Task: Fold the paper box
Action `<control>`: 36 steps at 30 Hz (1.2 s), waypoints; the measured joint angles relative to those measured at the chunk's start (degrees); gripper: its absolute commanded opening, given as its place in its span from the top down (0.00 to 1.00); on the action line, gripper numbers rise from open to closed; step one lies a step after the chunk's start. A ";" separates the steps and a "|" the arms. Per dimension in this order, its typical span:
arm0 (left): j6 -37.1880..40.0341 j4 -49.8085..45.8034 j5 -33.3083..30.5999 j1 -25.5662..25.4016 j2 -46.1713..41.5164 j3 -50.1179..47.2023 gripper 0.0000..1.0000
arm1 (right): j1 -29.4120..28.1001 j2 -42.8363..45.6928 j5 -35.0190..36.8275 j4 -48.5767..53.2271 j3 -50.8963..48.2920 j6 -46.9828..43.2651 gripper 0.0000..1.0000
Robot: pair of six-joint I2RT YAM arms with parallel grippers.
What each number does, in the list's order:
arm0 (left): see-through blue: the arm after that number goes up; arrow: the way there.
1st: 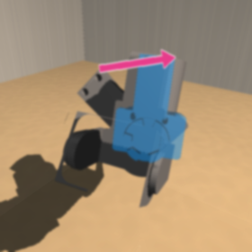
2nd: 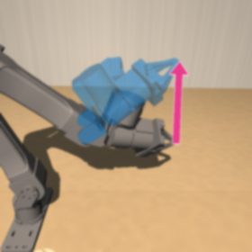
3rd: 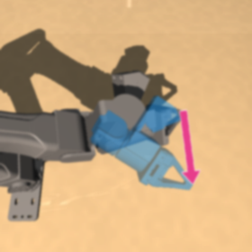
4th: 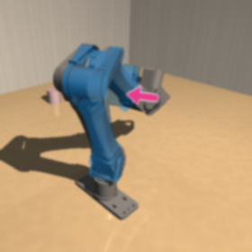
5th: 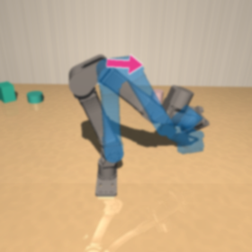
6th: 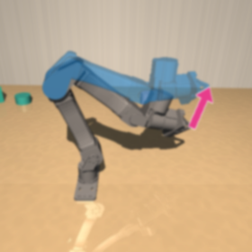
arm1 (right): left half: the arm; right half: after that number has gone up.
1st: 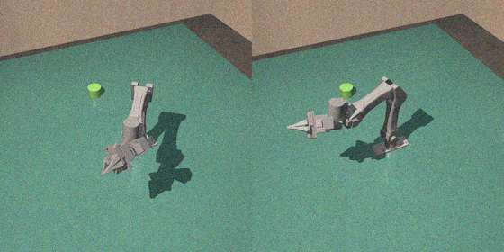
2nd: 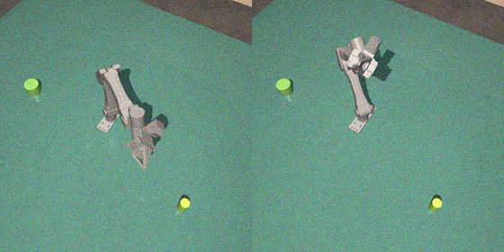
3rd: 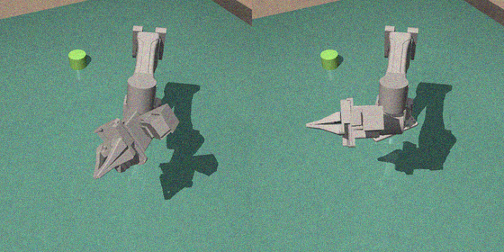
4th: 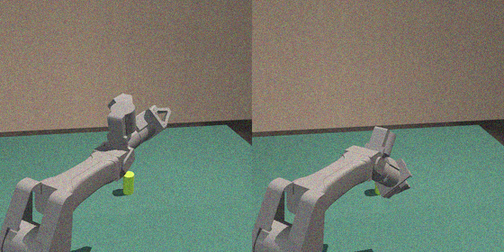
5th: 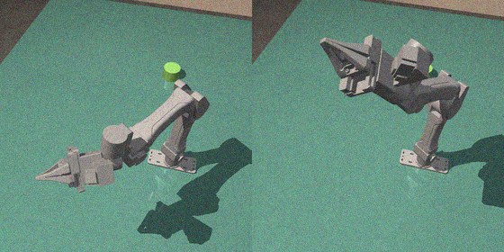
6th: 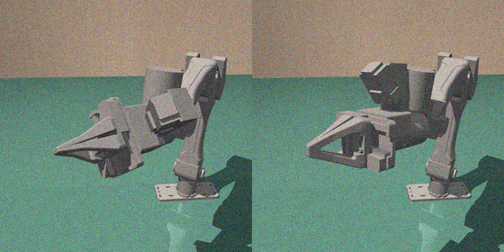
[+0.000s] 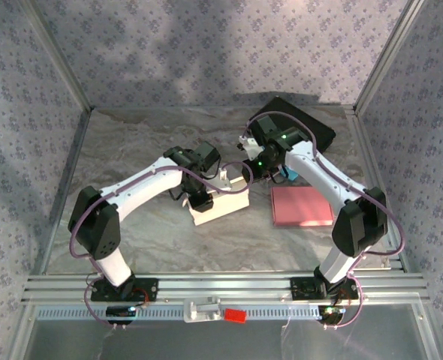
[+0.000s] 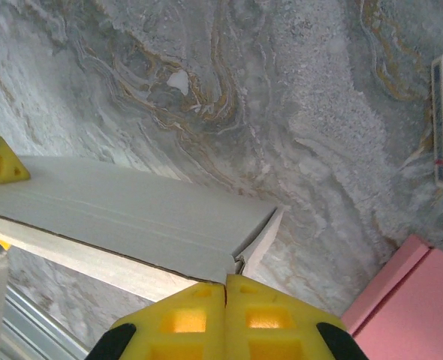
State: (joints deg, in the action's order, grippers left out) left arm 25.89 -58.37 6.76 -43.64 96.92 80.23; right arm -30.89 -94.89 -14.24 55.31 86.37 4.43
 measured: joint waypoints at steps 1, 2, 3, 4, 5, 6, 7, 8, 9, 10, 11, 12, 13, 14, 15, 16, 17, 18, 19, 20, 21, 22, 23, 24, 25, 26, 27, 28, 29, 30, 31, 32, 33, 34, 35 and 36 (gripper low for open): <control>0.00 0.00 -0.13 -0.04 0.04 0.00 0.69 | 0.00 0.42 -0.11 -0.33 -0.55 1.22 1.00; 0.00 0.00 -0.13 -0.07 0.04 0.02 0.69 | 0.02 0.79 -0.13 -0.72 -1.05 2.45 1.00; 0.00 -0.02 -0.17 -0.15 0.07 0.11 0.68 | 0.00 1.03 -0.13 -0.96 -1.25 3.30 1.00; 0.00 -0.07 -0.20 -0.24 0.15 0.31 0.68 | 0.00 1.29 -0.11 -1.29 -1.40 4.09 1.00; -0.04 -0.11 -0.33 -0.26 0.26 0.50 0.68 | 0.00 1.51 -0.09 -1.62 -1.53 4.92 1.00; -0.02 -0.09 -0.35 -0.26 0.37 0.63 0.68 | 0.00 1.75 -0.07 -2.01 -1.79 5.44 1.00; -0.07 -0.07 -0.37 -0.26 0.39 0.68 0.68 | 0.00 2.03 -0.04 -2.47 -2.27 5.97 1.00; -0.24 -0.15 -0.37 -0.24 0.50 0.74 0.68 | 0.00 2.36 -0.04 -3.17 -2.99 6.60 1.00; -0.39 -0.22 -0.48 -0.24 0.66 0.85 0.68 | -0.02 2.60 0.02 -3.58 -3.67 6.99 1.00; -0.42 -0.20 -0.55 -0.24 0.85 0.90 0.67 | -0.09 2.86 0.17 -4.11 -4.42 7.43 1.00; -0.44 -0.22 -0.55 -0.24 1.03 0.90 0.67 | -0.17 3.13 0.42 -4.74 -5.27 8.02 1.00; -0.44 -0.26 -0.57 -0.24 1.16 0.90 0.67 | -0.31 3.34 0.72 -5.35 -6.05 8.39 1.00; -0.44 -0.35 -0.55 -0.24 1.31 0.90 0.67 | -0.46 3.61 1.07 -6.03 -6.84 8.81 1.00; -0.46 -0.42 -0.57 -0.24 1.42 0.90 0.67 | -0.61 3.91 1.42 -6.71 -7.72 9.33 1.00; -0.46 -0.46 -0.57 -0.22 1.44 0.92 0.67 | -0.70 4.28 1.51 -7.52 -8.50 9.73 1.00; -0.46 -0.48 -0.55 -0.20 1.46 0.96 0.67 | -0.76 4.85 1.70 -8.41 -9.20 10.08 1.00; -0.46 -0.46 -0.55 -0.17 1.46 1.01 0.67 | -0.90 5.38 1.97 -9.03 -9.84 10.38 1.00; -0.46 -0.48 -0.57 -0.09 1.51 1.05 0.67 | -1.03 5.81 2.27 -9.49 -10.43 10.78 1.00; -0.46 -0.48 -0.57 -0.07 1.57 1.09 0.67 | -1.18 6.19 2.62 -9.97 -10.93 11.15 1.00; -0.46 -0.57 -0.55 0.02 1.66 1.18 0.66 | -1.33 6.51 2.97 -10.45 -11.39 11.45 1.00; -0.48 -0.61 -0.57 0.02 1.70 1.25 0.66 | -1.44 6.78 3.23 -10.86 -11.74 11.76 1.00; -0.48 -0.63 -0.57 0.07 1.77 1.31 0.66 | -1.53 7.06 3.50 -11.37 -12.17 12.13 1.00; -0.48 -0.63 -0.57 0.13 1.77 1.38 0.66 | -1.62 7.34 3.67 -11.91 -12.66 12.70 1.00; -0.50 -0.61 -0.55 0.13 1.77 1.38 0.66 | -1.66 7.58 3.89 -12.35 -13.00 13.11 1.00; -0.61 -0.61 -0.57 0.13 1.79 1.40 0.66 | -1.75 7.85 4.09 -12.72 -13.33 13.70 1.00; -0.66 -0.61 -0.57 0.13 1.79 1.44 0.65 | -1.88 8.04 4.42 -12.94 -13.55 14.25 1.00; -0.81 -0.61 -0.57 0.13 1.81 1.49 0.65 | -2.01 8.17 4.68 -13.07 -13.68 14.67 1.00; -0.90 -0.61 -0.59 0.13 1.81 1.49 0.65 | -2.19 8.28 5.11 -13.18 -13.77 15.34 1.00; -1.05 -0.61 -0.66 0.15 1.84 1.49 0.64 | -2.34 8.35 5.51 -13.20 -13.81 15.98 1.00; -1.11 -0.59 -0.76 0.15 1.84 1.49 0.64 | -2.45 8.37 5.75 -13.22 -13.81 16.39 1.00; -1.27 -0.59 -0.76 0.20 1.86 1.49 0.64 | -2.58 8.41 6.08 -13.22 -13.81 16.98 1.00; -1.36 -0.57 -0.81 0.26 1.88 1.49 0.64 | -2.78 8.46 6.36 -13.22 -13.81 17.40 1.00; -1.49 -0.55 -0.83 0.33 1.88 1.49 0.64 | -2.89 8.50 6.62 -13.22 -13.81 17.75 1.00; -1.55 -0.50 -0.83 0.44 1.88 1.49 0.64 | -3.04 8.55 7.04 -13.22 -13.81 18.23 1.00; -1.68 -0.42 -0.87 0.55 1.88 1.51 0.63 | -3.21 8.55 7.39 -13.22 -13.84 18.62 1.00; -1.77 -0.37 -1.01 0.70 1.88 1.57 0.63 | -3.43 8.63 7.76 -13.40 -13.94 18.91 1.00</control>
State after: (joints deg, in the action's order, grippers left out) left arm 24.12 -58.74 5.76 -42.94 98.80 81.80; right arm -34.33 -86.26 -6.48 41.91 72.42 23.33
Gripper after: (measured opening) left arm 0.362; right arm 0.052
